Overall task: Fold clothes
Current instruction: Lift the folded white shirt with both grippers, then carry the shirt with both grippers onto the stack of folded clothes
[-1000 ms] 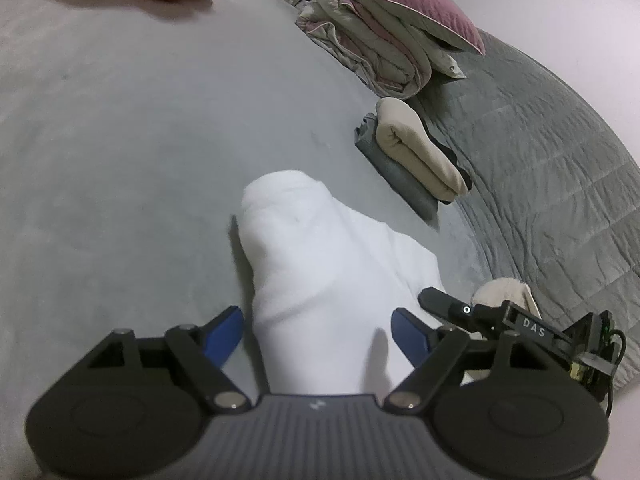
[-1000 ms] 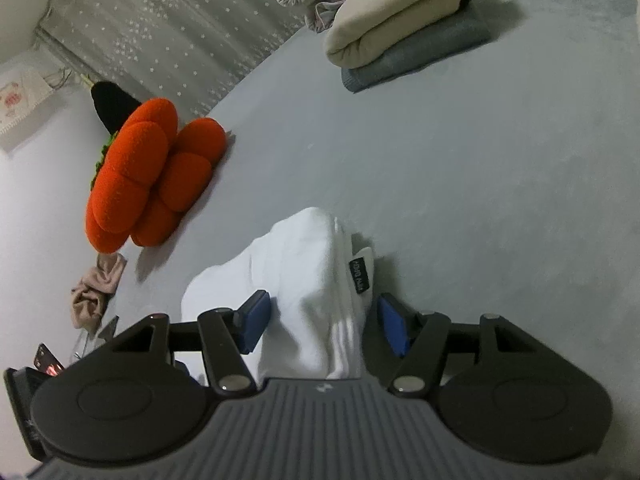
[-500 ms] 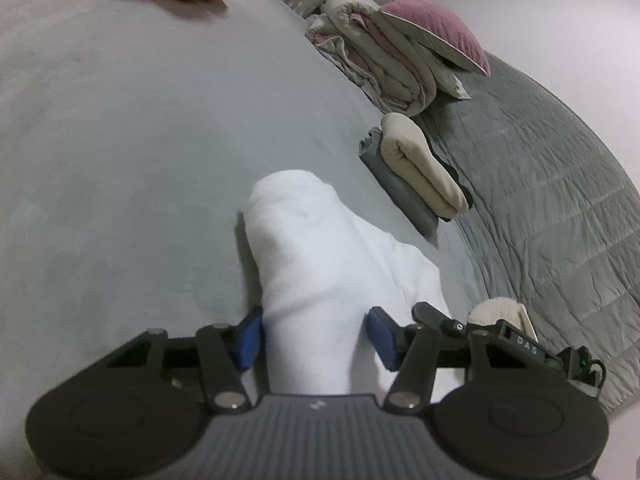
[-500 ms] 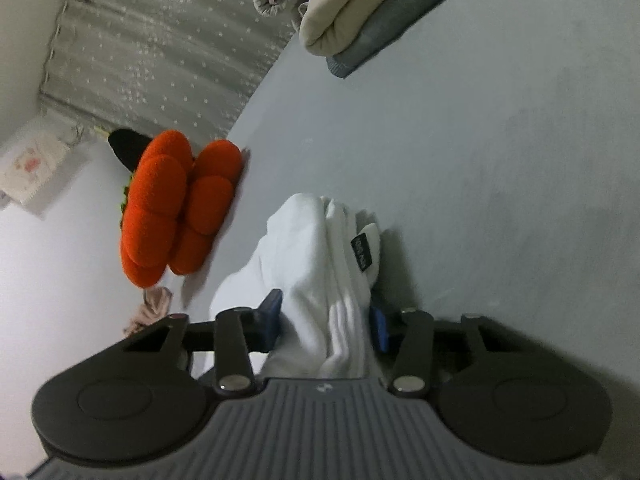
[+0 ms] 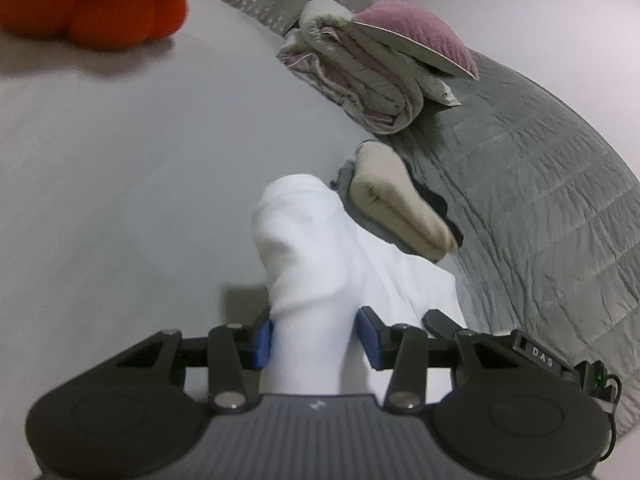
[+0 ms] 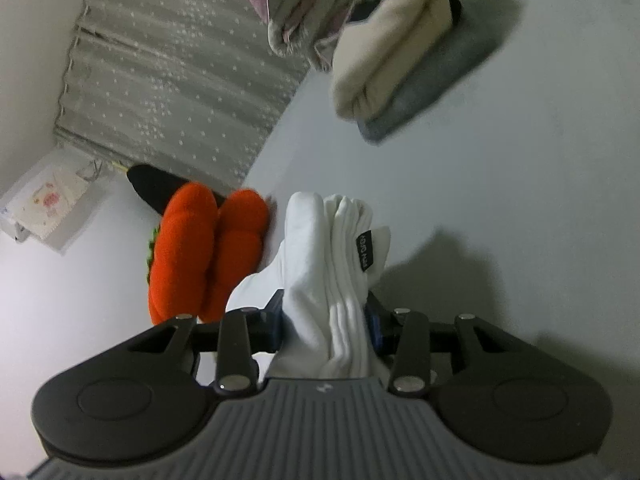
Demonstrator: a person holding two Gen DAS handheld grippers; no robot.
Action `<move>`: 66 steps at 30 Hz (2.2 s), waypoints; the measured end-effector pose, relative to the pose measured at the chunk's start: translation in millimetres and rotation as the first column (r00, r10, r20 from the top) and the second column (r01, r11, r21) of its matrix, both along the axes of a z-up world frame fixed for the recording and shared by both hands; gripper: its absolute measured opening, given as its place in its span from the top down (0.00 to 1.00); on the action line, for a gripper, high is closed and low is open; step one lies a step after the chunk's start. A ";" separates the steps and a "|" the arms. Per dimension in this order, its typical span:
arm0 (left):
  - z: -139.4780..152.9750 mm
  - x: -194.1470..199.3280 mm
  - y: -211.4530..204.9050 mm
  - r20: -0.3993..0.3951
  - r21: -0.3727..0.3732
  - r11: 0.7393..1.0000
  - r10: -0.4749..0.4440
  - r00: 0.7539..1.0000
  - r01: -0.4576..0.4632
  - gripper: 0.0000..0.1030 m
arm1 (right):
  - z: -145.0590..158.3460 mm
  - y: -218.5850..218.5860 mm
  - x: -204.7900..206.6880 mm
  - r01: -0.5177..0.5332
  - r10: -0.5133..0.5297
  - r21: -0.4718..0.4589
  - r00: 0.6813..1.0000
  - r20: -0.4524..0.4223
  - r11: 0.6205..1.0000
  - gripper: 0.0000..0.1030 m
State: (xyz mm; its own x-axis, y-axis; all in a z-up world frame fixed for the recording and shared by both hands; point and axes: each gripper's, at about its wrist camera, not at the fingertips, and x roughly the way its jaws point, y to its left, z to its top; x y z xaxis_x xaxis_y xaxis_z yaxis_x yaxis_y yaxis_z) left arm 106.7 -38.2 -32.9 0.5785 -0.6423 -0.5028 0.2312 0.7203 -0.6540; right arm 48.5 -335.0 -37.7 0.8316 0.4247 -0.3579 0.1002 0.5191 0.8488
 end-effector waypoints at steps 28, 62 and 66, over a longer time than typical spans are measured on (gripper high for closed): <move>77.1 195.1 -145.3 0.239 -0.065 0.988 -0.123 0.963 0.142 0.61 | 71.6 -99.7 126.6 0.265 -0.224 -0.145 0.942 0.250 0.953 0.58; 20.2 219.7 -190.7 0.574 0.037 0.990 -0.135 0.808 0.139 0.62 | 58.8 -92.6 123.7 0.475 -0.161 -0.554 0.839 0.520 0.684 0.70; 11.1 218.3 -202.5 0.572 0.141 0.981 -0.192 0.797 0.135 0.64 | 56.2 -92.8 134.6 0.409 -0.130 -0.637 0.890 0.438 0.653 0.80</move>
State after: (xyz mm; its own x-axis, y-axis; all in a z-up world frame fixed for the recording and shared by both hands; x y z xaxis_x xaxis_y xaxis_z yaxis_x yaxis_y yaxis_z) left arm 324.9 -240.7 -21.8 0.6706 -0.7231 -0.1657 0.6661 0.6852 -0.2947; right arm 183.1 -427.7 18.6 0.9862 -0.0979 -0.1338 0.1293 0.9592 0.2513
